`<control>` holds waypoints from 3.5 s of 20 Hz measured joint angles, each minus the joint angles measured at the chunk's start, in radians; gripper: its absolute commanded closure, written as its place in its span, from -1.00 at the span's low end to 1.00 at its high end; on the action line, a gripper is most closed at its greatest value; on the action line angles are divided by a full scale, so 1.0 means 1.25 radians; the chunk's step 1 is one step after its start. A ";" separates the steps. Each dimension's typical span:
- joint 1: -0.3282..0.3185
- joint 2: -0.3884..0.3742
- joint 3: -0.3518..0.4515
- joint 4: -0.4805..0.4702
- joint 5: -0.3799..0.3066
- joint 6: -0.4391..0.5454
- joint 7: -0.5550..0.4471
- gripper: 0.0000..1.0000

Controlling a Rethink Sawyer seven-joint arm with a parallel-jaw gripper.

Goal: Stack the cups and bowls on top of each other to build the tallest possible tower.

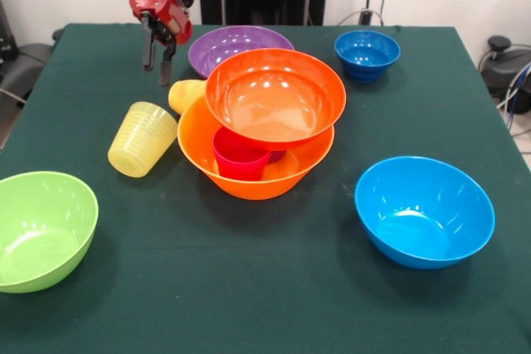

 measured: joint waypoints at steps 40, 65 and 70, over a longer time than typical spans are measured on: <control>-0.036 0.090 -0.002 -0.123 0.047 -0.007 0.000 -1.00; -0.109 0.139 -0.063 -0.120 -0.021 -0.160 0.000 -1.00; -0.108 0.173 -0.063 -0.113 -0.019 -0.173 0.000 -1.00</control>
